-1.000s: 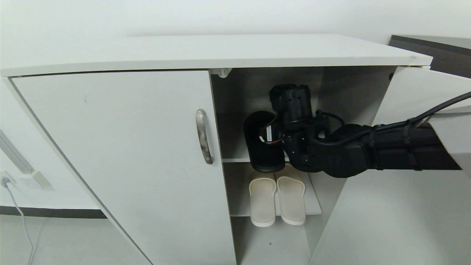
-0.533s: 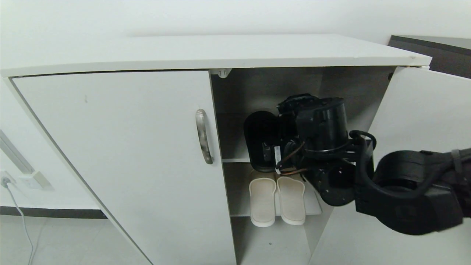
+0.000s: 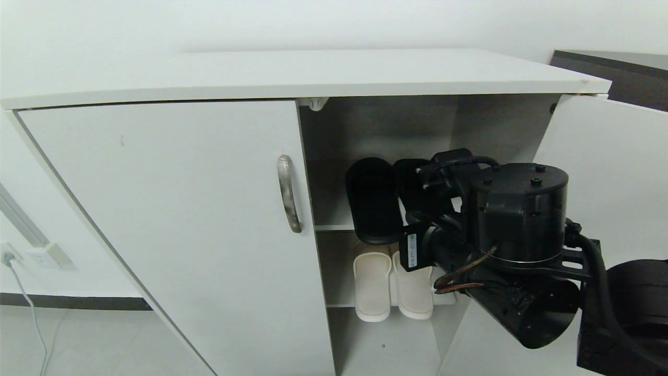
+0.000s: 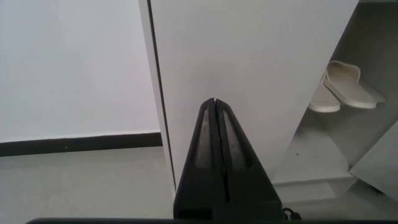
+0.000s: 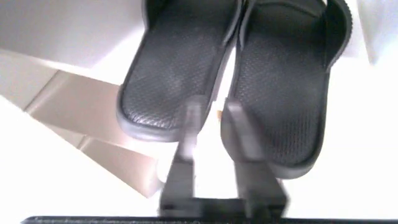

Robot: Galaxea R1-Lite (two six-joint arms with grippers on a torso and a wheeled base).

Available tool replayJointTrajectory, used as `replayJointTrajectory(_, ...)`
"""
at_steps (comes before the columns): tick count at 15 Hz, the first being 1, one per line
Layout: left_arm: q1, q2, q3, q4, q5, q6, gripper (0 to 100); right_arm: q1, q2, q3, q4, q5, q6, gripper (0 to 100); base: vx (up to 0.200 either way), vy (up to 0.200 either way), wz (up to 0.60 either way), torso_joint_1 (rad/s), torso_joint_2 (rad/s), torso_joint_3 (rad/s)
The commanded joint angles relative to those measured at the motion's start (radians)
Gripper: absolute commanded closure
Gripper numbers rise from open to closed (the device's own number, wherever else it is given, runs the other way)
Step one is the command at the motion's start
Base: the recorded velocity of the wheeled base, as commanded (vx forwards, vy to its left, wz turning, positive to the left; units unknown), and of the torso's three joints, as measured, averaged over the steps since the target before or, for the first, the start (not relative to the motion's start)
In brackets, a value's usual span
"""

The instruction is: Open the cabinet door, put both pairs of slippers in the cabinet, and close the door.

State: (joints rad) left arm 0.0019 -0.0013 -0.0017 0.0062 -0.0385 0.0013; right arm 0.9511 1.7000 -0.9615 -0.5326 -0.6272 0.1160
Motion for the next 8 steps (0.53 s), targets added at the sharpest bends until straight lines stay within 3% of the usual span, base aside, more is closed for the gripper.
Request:
replayJointTrajectory(1, 0.000, 0.001, 0.000, 0.000, 0.000, 0.000, 100, 0.015, -0.010, 0.010, -0.001, 0.000, 0.001, 100, 0.000, 0.000, 0.00, 0.000, 0.00, 0.000)
replayJointTrajectory(6, 0.000, 0.001, 0.000, 0.000, 0.000, 0.000, 100, 0.026, -0.003, 0.024, -0.003, 0.001, 0.002, 100, 0.000, 0.000, 0.00, 0.000, 0.00, 0.000)
replayJointTrajectory(8, 0.001, 0.001, 0.000, 0.000, 0.000, 0.000, 100, 0.029, -0.008, 0.041, -0.003, 0.001, -0.001, 100, -0.200, 0.000, 0.00, 0.005, 0.00, 0.000)
